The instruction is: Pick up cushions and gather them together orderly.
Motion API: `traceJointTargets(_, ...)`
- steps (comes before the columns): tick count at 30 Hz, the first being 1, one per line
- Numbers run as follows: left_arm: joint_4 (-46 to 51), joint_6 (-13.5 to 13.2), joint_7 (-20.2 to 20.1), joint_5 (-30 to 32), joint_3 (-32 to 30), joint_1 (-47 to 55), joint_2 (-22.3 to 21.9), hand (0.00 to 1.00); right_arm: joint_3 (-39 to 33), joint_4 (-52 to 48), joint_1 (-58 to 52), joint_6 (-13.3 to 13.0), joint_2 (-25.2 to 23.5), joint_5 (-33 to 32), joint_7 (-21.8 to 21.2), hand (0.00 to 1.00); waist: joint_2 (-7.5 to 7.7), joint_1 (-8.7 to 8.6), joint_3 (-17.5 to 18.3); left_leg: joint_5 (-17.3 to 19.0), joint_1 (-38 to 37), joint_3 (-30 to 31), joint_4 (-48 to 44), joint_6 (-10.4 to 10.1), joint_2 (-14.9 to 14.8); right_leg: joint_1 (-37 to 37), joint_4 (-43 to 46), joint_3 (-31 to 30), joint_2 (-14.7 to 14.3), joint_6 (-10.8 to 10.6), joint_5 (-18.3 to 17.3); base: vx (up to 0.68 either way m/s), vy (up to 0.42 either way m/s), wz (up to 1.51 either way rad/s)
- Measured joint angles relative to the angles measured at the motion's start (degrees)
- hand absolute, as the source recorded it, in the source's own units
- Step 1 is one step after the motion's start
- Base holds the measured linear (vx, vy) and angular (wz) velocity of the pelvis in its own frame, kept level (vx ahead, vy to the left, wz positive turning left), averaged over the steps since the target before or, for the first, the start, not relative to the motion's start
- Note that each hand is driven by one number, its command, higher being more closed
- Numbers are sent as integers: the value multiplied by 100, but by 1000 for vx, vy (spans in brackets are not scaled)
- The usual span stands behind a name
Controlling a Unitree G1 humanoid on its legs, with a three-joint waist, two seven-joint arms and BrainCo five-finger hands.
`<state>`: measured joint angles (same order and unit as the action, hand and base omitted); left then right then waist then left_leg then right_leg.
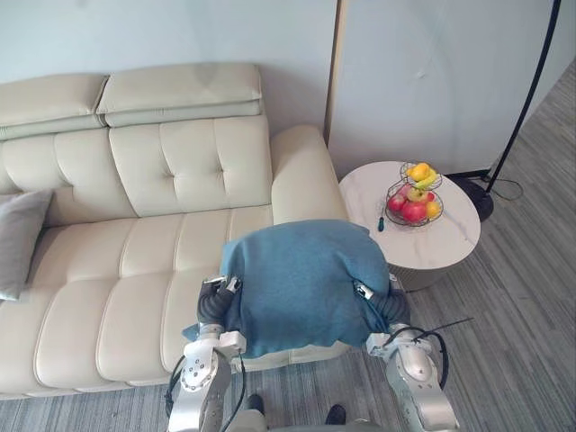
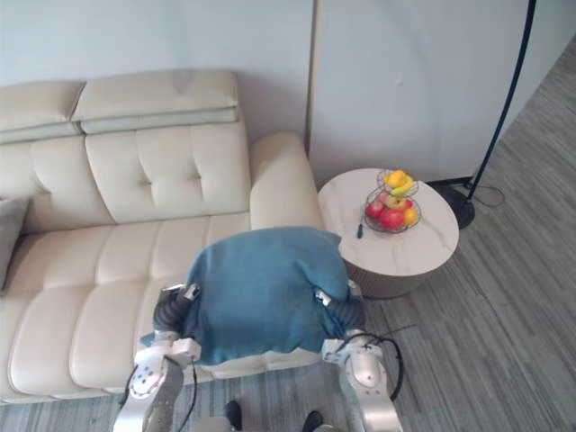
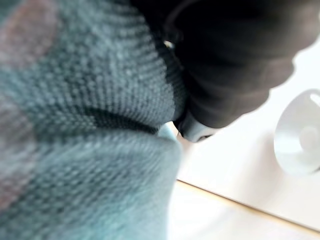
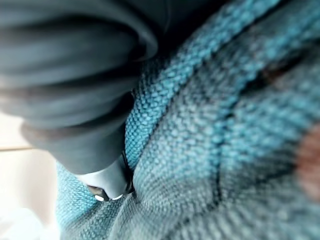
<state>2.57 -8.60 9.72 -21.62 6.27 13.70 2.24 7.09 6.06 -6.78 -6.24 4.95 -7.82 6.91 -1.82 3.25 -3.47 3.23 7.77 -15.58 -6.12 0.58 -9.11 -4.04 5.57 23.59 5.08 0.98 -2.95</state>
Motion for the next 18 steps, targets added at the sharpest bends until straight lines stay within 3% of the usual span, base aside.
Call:
traceJointTargets(2,-1,0,1,-5,-27,-69,-53,100,-2,48,87,0,18,-1,0,100,-20,-26,12,-257,-39,-277,298,-72,49,0,-26,202,118,-59,38,87,136,56)
traceJointTargets(3,-4,-2,1,-9,-50,-71,-82,100,-2,208,219,0,24,2,1,100,-42,-13,33,-532,-145,-220,538,-411,130,18,-27,284,165,-90,57,96,125,47)
traceJointTargets(7,-62,-44,0,-15,-63,-36,-3,100,6,563,377,0,-27,24,-9,100,-45,24,72,-696,-446,195,923,-318,457,464,-252,522,355,-231,137,64,147,67)
traceJointTargets(11,-84,-117,-16,-15,-68,14,149,100,101,645,475,0,-53,57,-26,100,-50,85,97,-719,-465,368,1076,-165,781,463,-21,713,724,-542,20,10,147,33)
traceJointTargets(12,-118,-117,-20,-15,-69,26,141,100,108,722,503,0,-52,88,-26,100,-24,88,81,-559,-417,363,949,-88,887,262,535,688,976,-546,-212,-16,153,17)
traceJointTargets(14,-206,-114,-20,-14,-78,73,167,100,169,972,600,13,-41,110,-26,100,19,82,32,-330,-382,354,697,30,979,-184,1644,467,1300,-337,-331,-25,203,2)
traceJointTargets(15,-214,-107,-20,-12,-88,102,260,100,271,1091,607,23,-55,112,-26,100,85,45,-48,-190,-409,386,486,132,989,-546,2380,-180,1348,-188,-259,-15,188,1)
traceJointTargets(16,-216,-104,-20,-11,-88,102,316,100,302,1100,599,31,-61,113,-27,100,103,10,-69,-175,-409,427,455,148,969,-673,2520,-439,1265,-228,-413,16,121,12)
traceJointTargets(18,-216,-99,-20,-5,-89,74,489,100,421,1079,613,39,-40,113,-29,100,170,-62,-132,-177,-428,498,497,135,857,-841,2293,-1011,617,-355,-795,44,10,18)
